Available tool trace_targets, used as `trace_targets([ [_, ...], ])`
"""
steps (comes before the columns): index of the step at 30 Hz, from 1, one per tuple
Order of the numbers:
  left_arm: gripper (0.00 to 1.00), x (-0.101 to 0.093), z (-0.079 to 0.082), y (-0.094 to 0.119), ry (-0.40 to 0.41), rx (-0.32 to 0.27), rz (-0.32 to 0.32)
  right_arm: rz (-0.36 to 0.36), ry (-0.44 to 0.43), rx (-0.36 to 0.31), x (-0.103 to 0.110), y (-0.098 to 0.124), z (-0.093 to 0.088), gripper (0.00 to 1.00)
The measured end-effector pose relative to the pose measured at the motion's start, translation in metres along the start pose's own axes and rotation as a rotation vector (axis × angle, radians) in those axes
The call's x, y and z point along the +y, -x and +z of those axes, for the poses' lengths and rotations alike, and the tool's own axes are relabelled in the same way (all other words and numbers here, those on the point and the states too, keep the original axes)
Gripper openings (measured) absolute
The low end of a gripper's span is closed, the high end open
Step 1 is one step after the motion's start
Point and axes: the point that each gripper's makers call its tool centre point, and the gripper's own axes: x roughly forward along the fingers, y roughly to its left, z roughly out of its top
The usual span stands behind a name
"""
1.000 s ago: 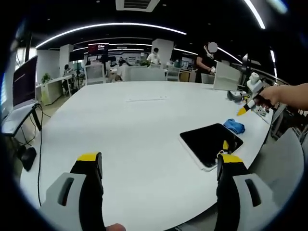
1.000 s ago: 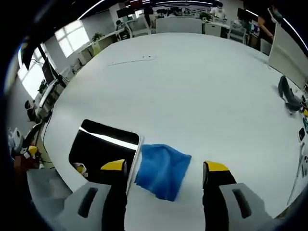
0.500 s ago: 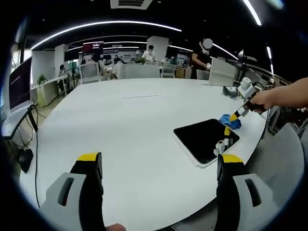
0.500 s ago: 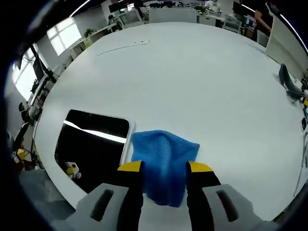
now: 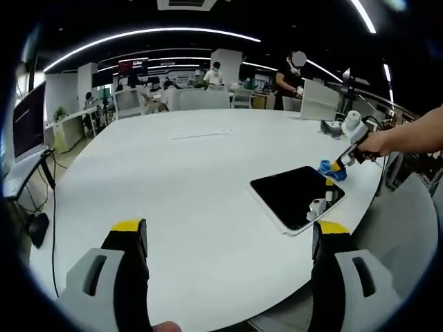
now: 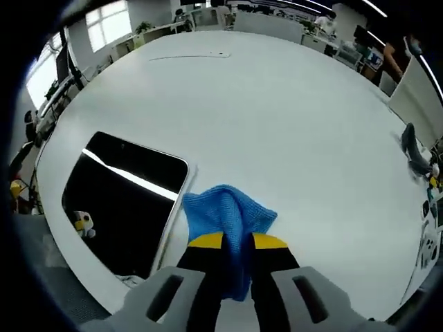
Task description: Wipe the mirror surface with the cleaning cloth until all visible marks leave the cleaned area.
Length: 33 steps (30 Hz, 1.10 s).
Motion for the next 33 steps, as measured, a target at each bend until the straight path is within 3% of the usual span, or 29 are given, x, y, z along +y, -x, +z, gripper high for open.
trace_targets([
  [10,0.99,-0.004,-0.002,0.0,-0.005,0.0,-0.002,0.026,0.036,0.004,0.001,-0.001,0.0,0.04],
  [15,0.99,-0.013,-0.003,0.002,-0.036,0.029,-0.041,0.034,0.026,0.026,0.0,-0.002,0.001,0.03],
  [19,0.98,-0.003,-0.012,-0.009,-0.02,0.06,-0.027,0.036,-0.106,0.039,-0.002,0.004,0.0,0.02],
  [22,0.96,-0.001,0.005,-0.012,0.036,0.004,-0.016,0.048,-0.157,0.017,-0.003,0.009,0.008,0.02],
  [26,0.99,-0.003,0.006,-0.013,-0.001,0.026,-0.048,0.077,-0.288,0.014,0.001,0.016,0.02,0.02],
  [28,0.99,-0.004,0.008,-0.011,-0.01,0.019,-0.079,0.1,-0.35,-0.019,0.007,0.02,0.031,0.02],
  [29,0.99,-0.003,0.011,-0.011,-0.03,0.005,-0.088,0.099,-0.319,-0.045,0.008,0.024,0.037,0.02],
  [31,0.99,0.002,0.007,-0.013,-0.042,0.021,-0.103,0.123,-0.345,-0.032,0.018,0.028,0.039,0.02],
  [33,0.99,0.005,0.008,-0.012,-0.036,0.025,-0.101,0.073,-0.404,-0.03,0.018,0.029,0.04,0.02],
])
